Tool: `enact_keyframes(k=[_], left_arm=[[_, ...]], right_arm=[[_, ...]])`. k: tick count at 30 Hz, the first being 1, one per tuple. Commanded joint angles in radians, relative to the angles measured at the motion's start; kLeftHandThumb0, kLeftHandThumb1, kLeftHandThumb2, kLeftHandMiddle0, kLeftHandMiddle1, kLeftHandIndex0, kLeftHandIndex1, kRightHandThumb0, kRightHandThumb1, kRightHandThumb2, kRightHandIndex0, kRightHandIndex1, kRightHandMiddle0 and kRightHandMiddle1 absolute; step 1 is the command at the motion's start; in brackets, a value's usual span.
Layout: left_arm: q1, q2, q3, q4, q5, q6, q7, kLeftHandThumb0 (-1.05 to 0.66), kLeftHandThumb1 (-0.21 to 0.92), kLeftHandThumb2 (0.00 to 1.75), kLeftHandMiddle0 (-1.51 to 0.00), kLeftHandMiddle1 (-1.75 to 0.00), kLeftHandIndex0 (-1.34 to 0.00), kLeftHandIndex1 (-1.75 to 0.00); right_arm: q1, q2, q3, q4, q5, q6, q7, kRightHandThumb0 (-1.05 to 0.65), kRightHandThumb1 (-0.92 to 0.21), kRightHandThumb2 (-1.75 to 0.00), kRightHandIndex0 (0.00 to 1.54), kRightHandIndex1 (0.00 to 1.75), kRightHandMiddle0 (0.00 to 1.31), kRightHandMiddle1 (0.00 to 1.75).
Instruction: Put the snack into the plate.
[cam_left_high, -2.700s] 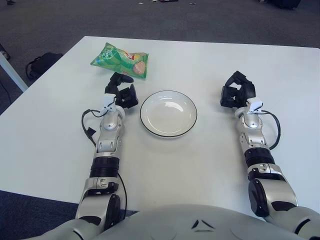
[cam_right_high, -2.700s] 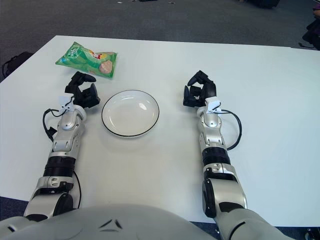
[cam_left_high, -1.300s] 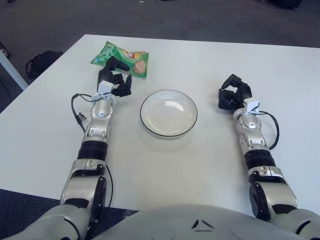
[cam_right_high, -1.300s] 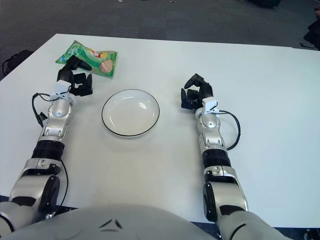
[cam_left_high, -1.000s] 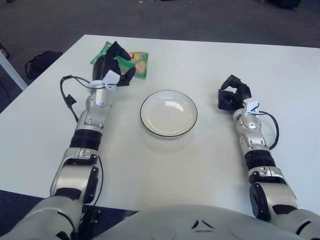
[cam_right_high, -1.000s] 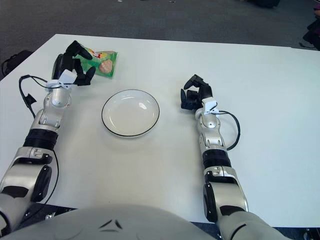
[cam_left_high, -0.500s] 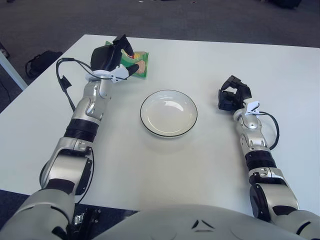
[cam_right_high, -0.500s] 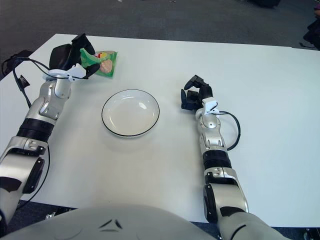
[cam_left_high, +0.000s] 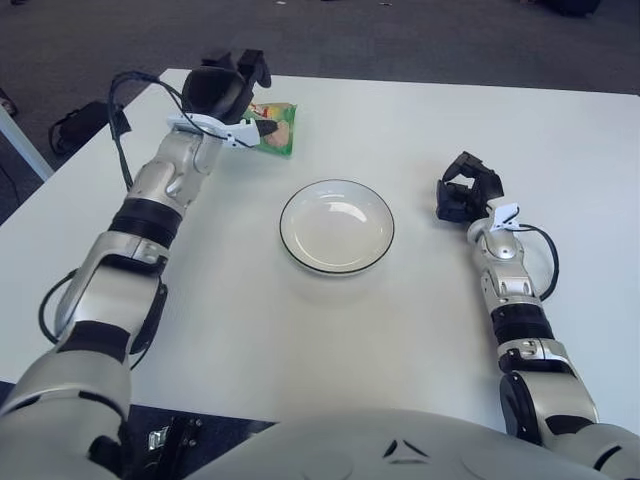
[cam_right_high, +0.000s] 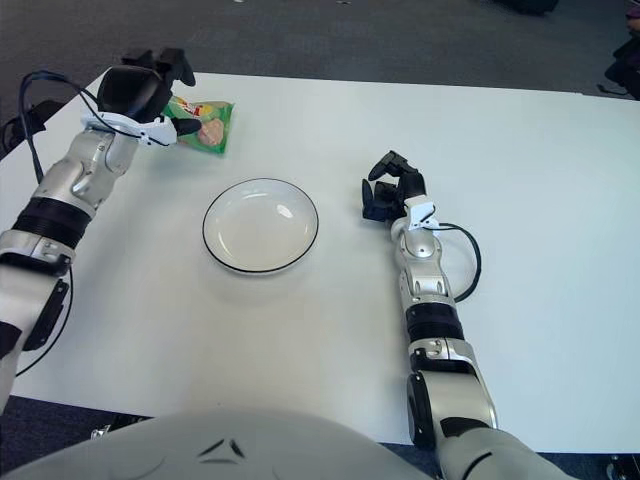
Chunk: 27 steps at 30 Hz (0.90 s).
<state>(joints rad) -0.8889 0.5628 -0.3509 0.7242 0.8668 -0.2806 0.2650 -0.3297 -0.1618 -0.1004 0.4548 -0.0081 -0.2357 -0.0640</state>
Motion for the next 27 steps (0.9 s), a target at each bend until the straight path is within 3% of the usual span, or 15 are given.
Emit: enact_keyframes(k=[1, 9, 13, 15, 18, 27], left_arm=[[-0.084, 0.023, -0.052, 0.117, 0.034, -0.034, -0.011, -0.71, 0.68, 0.66, -0.07, -0.97, 0.00, -1.06], [-0.169, 0.036, -0.141, 0.253, 0.075, -0.073, -0.056, -0.82, 0.71, 0.52, -0.02, -0.44, 0.00, -0.75], [-0.196, 0.031, -0.172, 0.297, 0.081, -0.070, -0.092, -0.85, 0.72, 0.48, -0.01, -0.29, 0.00, -0.65], [-0.210, 0.028, -0.187, 0.324, 0.082, -0.073, -0.117, -0.87, 0.73, 0.45, 0.00, -0.14, 0.00, -0.52], [-0.225, 0.021, -0.202, 0.355, 0.073, -0.081, -0.146, -0.87, 0.72, 0.43, 0.00, -0.04, 0.00, -0.41], [-0.263, -0.014, -0.230, 0.479, 0.049, -0.087, -0.219, -0.92, 0.74, 0.38, 0.00, 0.00, 0.00, -0.25]], right_arm=[[0.097, 0.028, 0.009, 0.025, -0.005, 0.021, -0.002, -0.50, -0.27, -1.36, 1.26, 1.75, 0.65, 1.75], [0.134, 0.035, 0.015, -0.029, -0.007, 0.029, 0.004, -0.50, -0.27, -1.37, 1.26, 1.75, 0.65, 1.75], [0.155, 0.039, 0.020, -0.065, -0.007, 0.040, 0.003, -0.50, -0.27, -1.37, 1.26, 1.75, 0.66, 1.75], [0.171, 0.041, 0.023, -0.092, -0.007, 0.049, 0.003, -0.50, -0.27, -1.37, 1.26, 1.75, 0.66, 1.75], [0.188, 0.043, 0.026, -0.124, -0.007, 0.063, 0.004, -0.50, -0.27, -1.37, 1.26, 1.75, 0.66, 1.75], [0.265, 0.048, 0.038, -0.263, -0.005, 0.122, 0.013, -0.50, -0.27, -1.37, 1.26, 1.75, 0.65, 1.75]])
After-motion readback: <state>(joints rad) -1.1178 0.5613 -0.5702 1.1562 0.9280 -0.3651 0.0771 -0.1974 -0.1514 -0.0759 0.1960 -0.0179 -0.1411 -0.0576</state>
